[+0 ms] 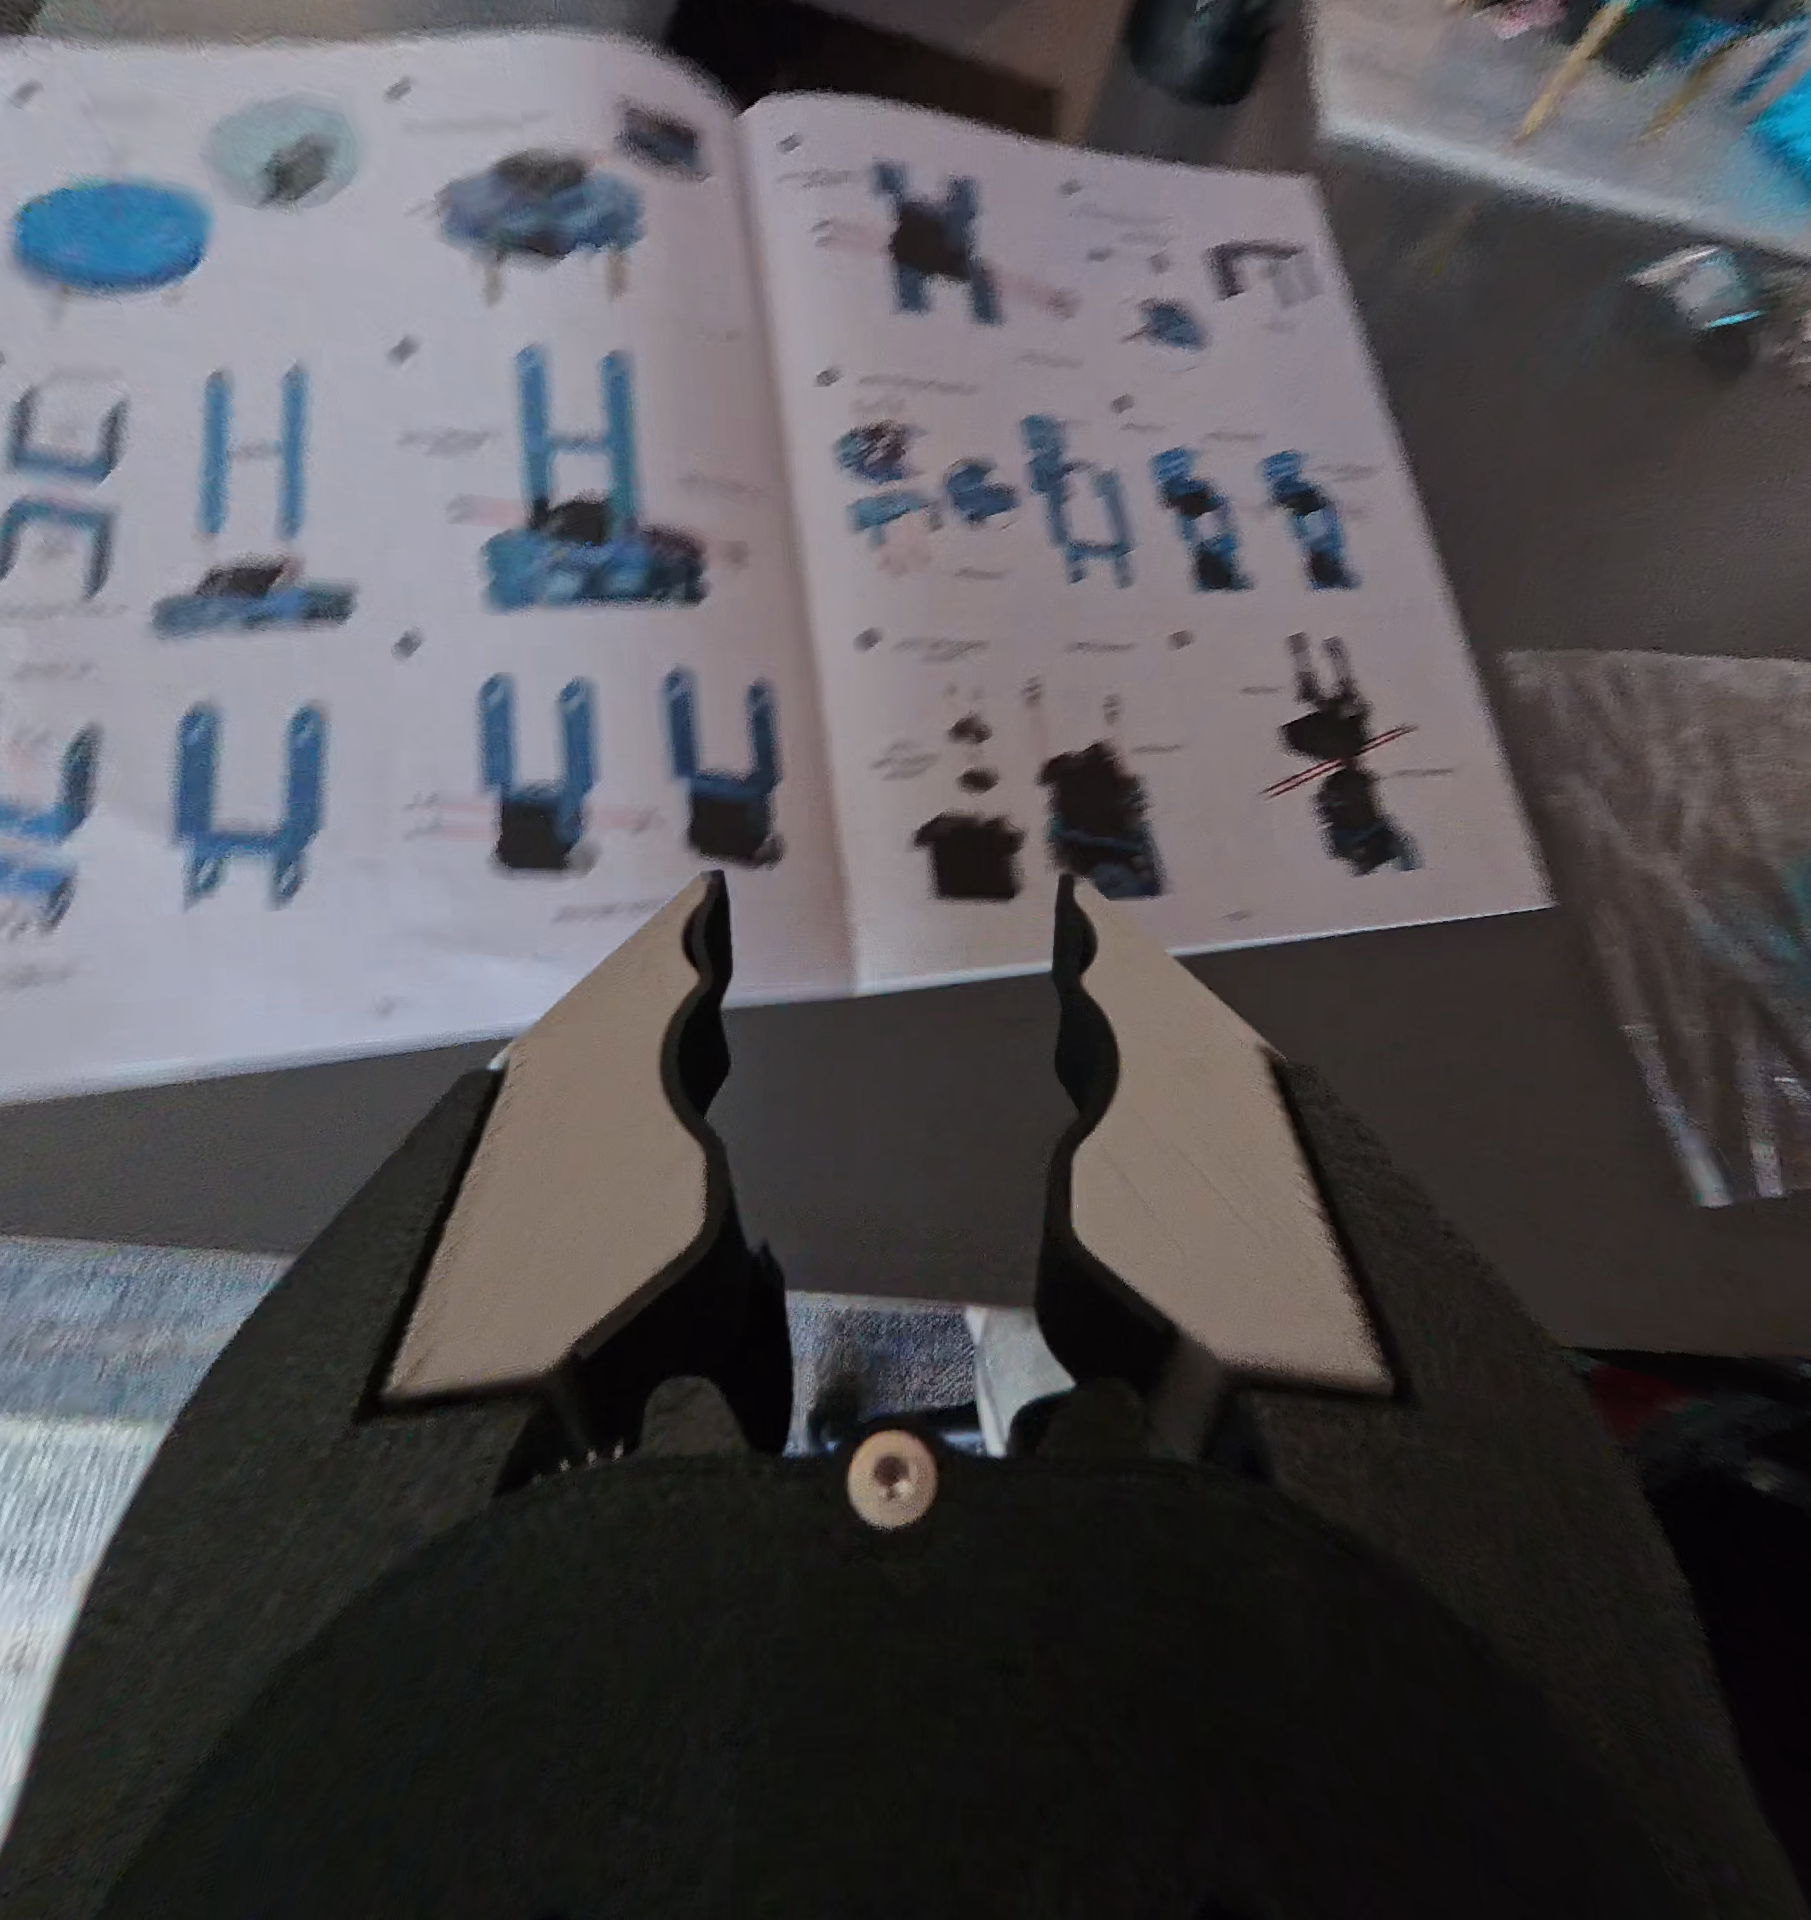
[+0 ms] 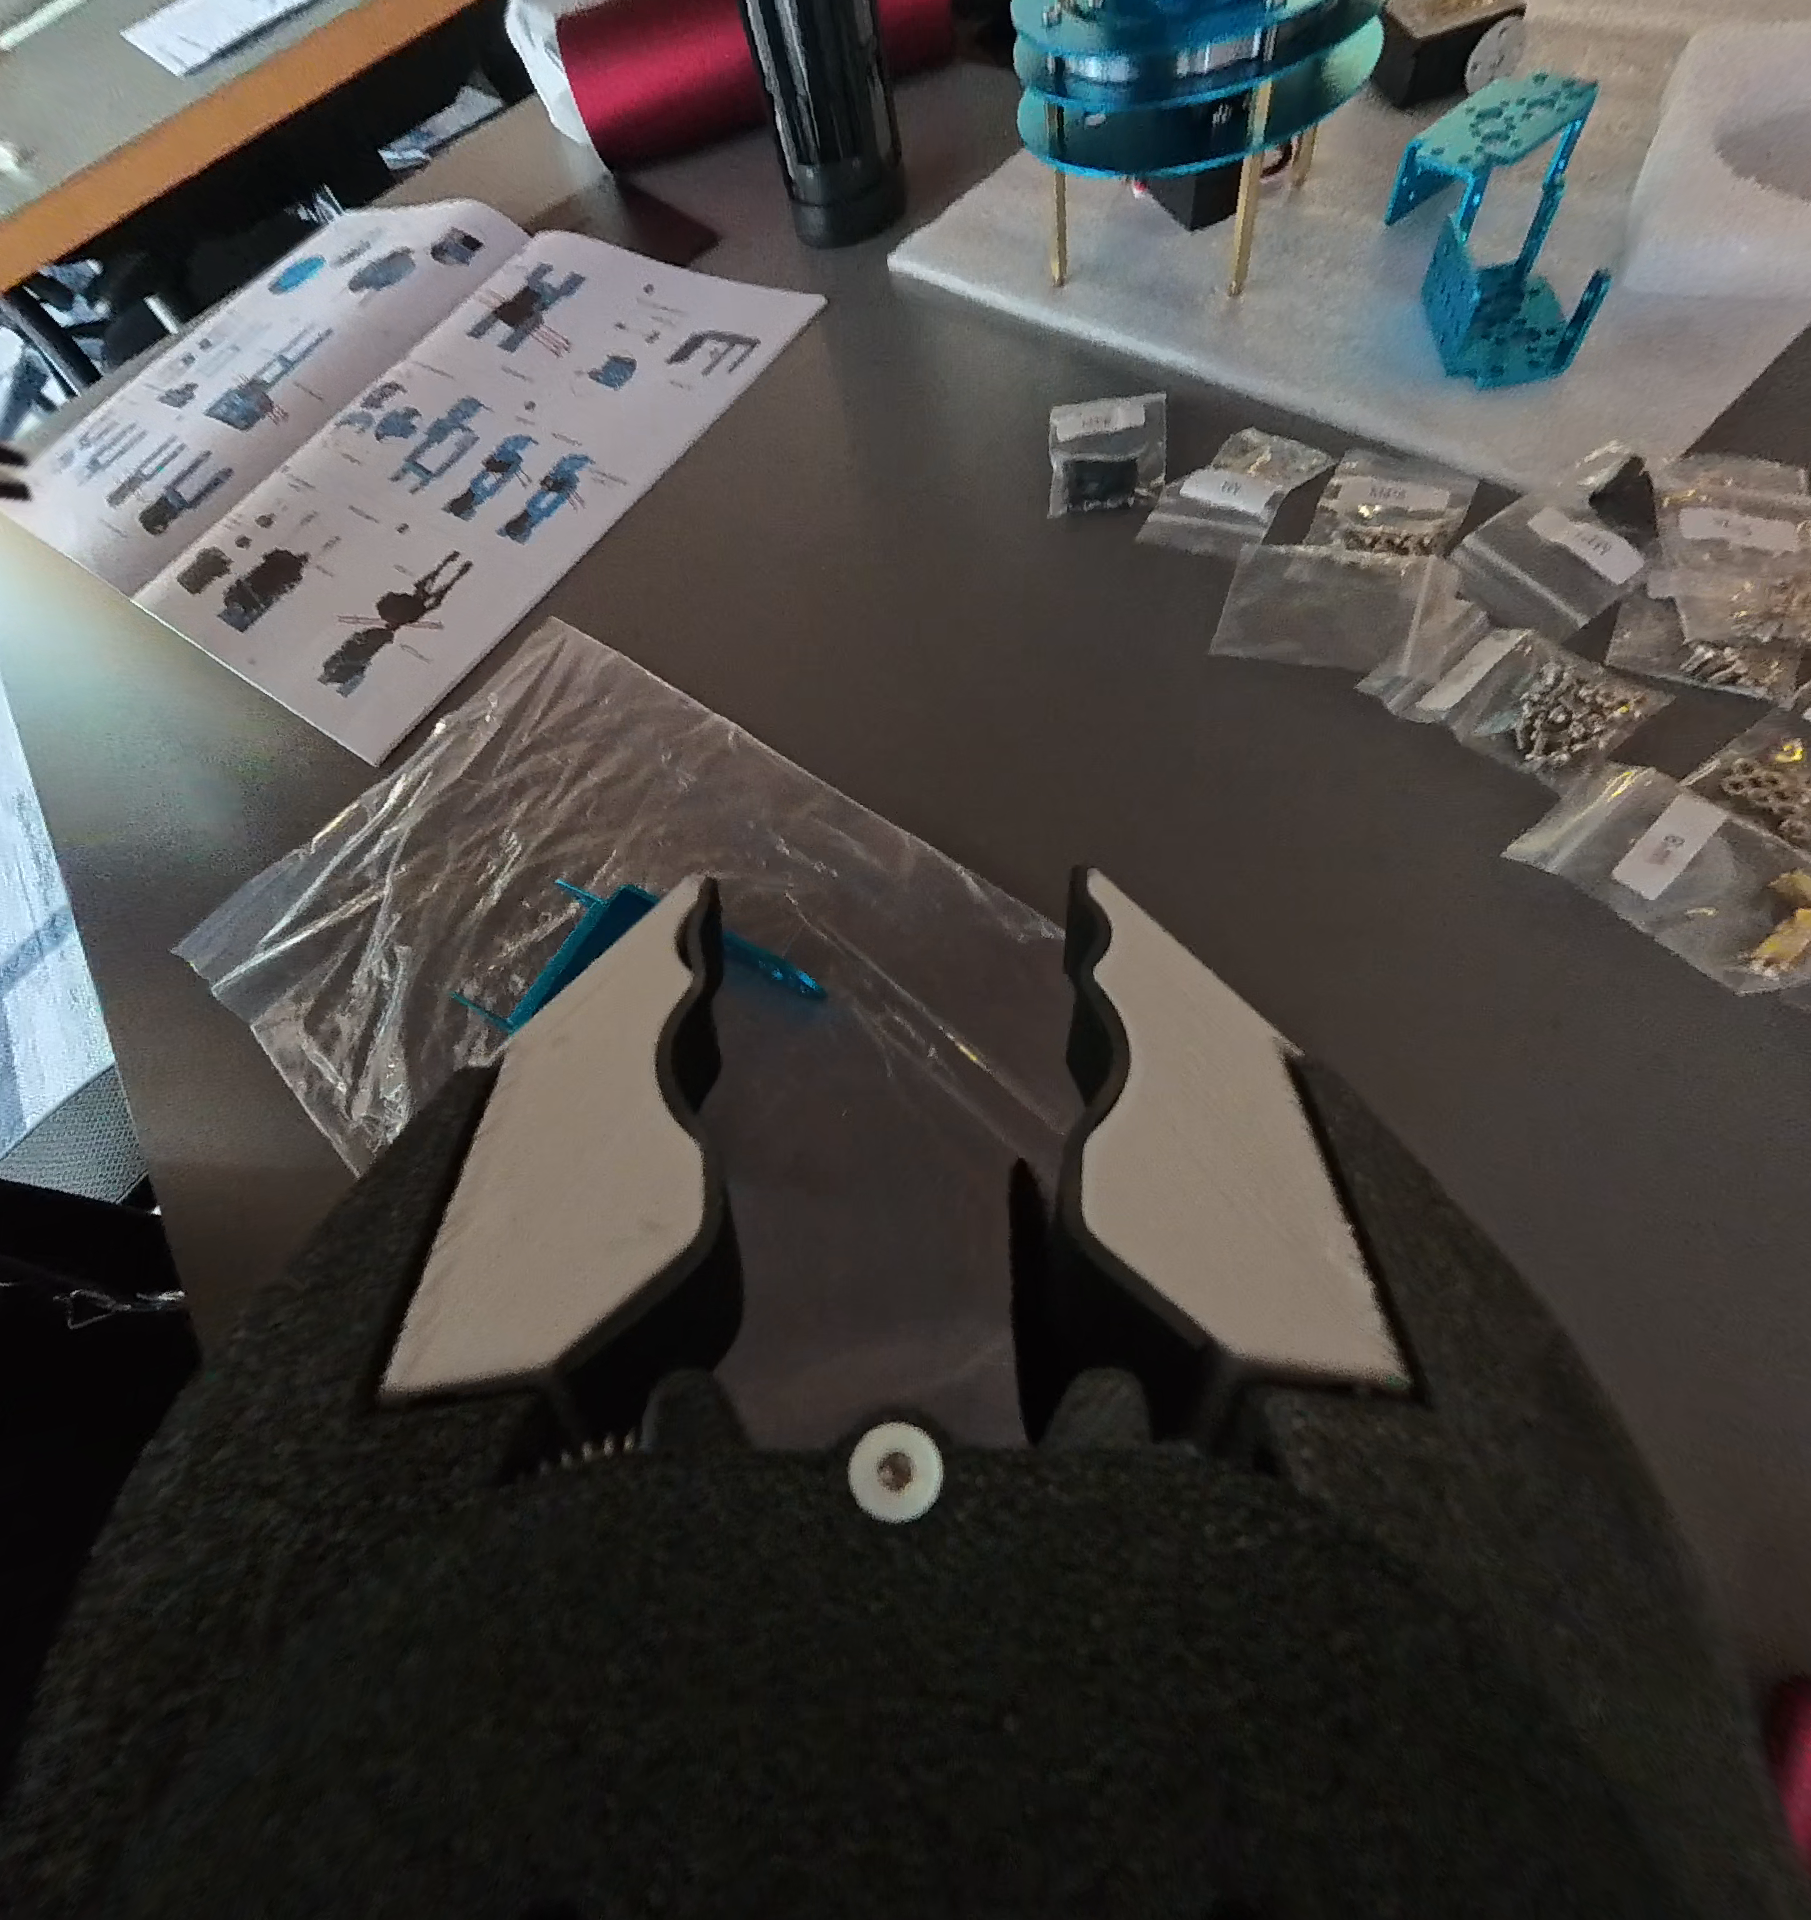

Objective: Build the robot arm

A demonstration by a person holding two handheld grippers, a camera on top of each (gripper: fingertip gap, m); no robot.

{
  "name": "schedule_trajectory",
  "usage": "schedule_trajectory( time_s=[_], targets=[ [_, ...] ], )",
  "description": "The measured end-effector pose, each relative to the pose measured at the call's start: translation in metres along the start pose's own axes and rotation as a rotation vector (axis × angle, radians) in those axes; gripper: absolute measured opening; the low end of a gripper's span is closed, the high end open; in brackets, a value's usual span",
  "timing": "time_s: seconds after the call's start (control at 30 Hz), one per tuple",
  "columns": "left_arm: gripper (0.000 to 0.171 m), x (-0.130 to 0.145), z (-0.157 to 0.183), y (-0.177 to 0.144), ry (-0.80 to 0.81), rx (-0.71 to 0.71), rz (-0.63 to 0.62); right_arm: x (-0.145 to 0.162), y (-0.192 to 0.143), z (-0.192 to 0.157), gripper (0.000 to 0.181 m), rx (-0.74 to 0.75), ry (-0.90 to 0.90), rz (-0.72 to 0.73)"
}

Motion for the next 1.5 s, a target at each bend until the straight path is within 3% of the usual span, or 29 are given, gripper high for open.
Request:
schedule_trajectory(
  time_s=[0.13,0.3,0.4,0.53,0.63,0.7,0.77,0.83,0.9,1.0,1.1,1.2,1.3,1.5],
  targets=[
    [0.062,-0.074,0.055,-0.012,0.193,0.169,0.077,0.002,-0.008,0.005,0.066,0.013,-0.025,0.045],
    [0.062,-0.198,0.179,-0.042,0.545,0.46,0.021,0.009,-0.02,0.01,0.066,-0.009,-0.013,0.13],
    [0.062,-0.279,0.256,-0.037,0.767,0.433,-0.024,0.008,-0.028,0.006,0.065,-0.069,0.001,0.205],
    [0.062,-0.396,0.319,0.03,0.835,0.289,-0.147,0.005,-0.035,-0.001,0.065,-0.132,-0.008,0.26],
    [0.062,-0.477,0.32,0.106,0.792,0.144,-0.228,0.004,-0.04,-0.009,0.065,-0.156,-0.03,0.267],
    [0.062,-0.51,0.307,0.163,0.753,0.096,-0.306,0.004,-0.044,-0.013,0.065,-0.169,-0.037,0.273],
    [0.064,-0.515,0.289,0.223,0.736,0.049,-0.431,0.004,-0.045,-0.013,0.064,-0.165,-0.036,0.278],
    [0.068,-0.498,0.275,0.275,0.723,0.031,-0.602,0.004,-0.044,-0.01,0.063,-0.15,-0.022,0.271],
    [0.072,-0.472,0.275,0.313,0.703,0.095,-0.762,0.004,-0.04,-0.006,0.064,-0.127,0.002,0.257],
    [0.072,-0.454,0.278,0.355,0.728,0.09,-0.856,0.002,-0.033,-0.001,0.064,-0.105,0.036,0.252],
    [0.072,-0.429,0.286,0.378,0.698,0.135,-1.009,0.001,-0.025,0.001,0.064,-0.076,0.048,0.23],
    [0.074,-0.406,0.289,0.392,0.731,0.085,-1.144,0.0,-0.018,0.001,0.064,-0.073,0.055,0.22],
    [0.085,-0.399,0.288,0.404,0.786,-0.017,-1.199,-0.002,-0.014,-0.002,0.065,-0.089,0.065,0.207],
    [0.085,-0.393,0.295,0.423,0.807,-0.107,-1.235,-0.004,-0.008,-0.007,0.064,-0.102,0.037,0.168]
  ],
)
Point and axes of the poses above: each gripper's, where its closed fingertips meet, y out along the fingers, x out of its underside, z = x × y across the jaws, the point moved 6 cm from there along -y, back along the fingers, and after that the axes turned 9 degrees about -z, right-handed, at the moved point
